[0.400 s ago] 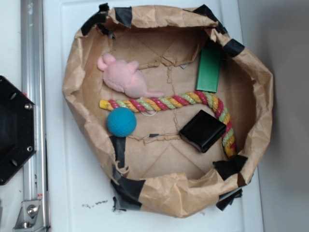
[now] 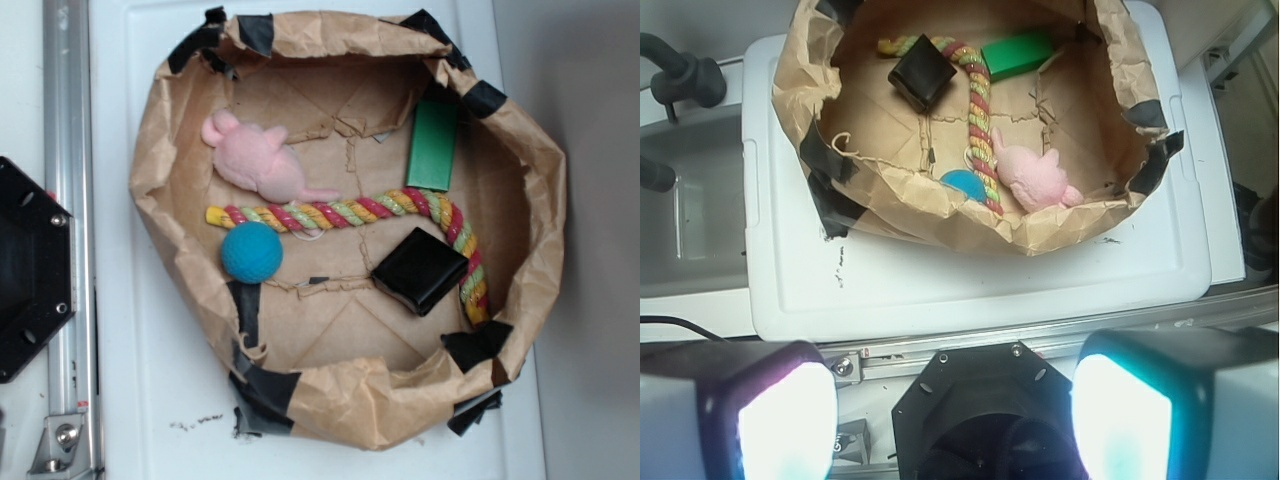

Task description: Grab the black box.

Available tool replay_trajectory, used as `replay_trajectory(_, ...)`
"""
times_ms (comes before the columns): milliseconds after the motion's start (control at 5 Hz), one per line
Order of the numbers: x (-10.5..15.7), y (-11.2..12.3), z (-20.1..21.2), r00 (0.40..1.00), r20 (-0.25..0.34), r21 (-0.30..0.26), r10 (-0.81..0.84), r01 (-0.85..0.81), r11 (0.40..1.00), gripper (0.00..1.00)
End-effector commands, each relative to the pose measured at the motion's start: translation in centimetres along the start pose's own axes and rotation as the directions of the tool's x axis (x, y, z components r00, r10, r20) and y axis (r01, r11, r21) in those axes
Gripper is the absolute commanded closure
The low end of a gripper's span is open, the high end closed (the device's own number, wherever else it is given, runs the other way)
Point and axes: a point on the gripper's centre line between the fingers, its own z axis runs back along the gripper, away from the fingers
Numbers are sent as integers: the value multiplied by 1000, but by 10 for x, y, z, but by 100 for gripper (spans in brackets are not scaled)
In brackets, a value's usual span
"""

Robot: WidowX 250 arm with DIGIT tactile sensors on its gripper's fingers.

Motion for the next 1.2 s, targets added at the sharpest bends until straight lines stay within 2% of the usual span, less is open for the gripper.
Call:
replay_trajectory(0, 97, 12, -29, 991, 78, 97, 111, -119, 988, 0)
replay_trajectory(200, 116, 17, -47, 925, 138, 56, 355, -365, 929, 0)
replay_trajectory(400, 124, 22, -65, 876, 104, 63, 470, -478, 876, 0)
replay_trajectory(600, 141, 36, -99, 819, 178, 36, 545, -559, 829, 0)
replay_trajectory(800, 154, 36, -129, 843, 211, 6, 494, -506, 862, 0)
replay_trajectory(1000, 172, 21, -170, 876, 184, -130, 445, -427, 895, 0)
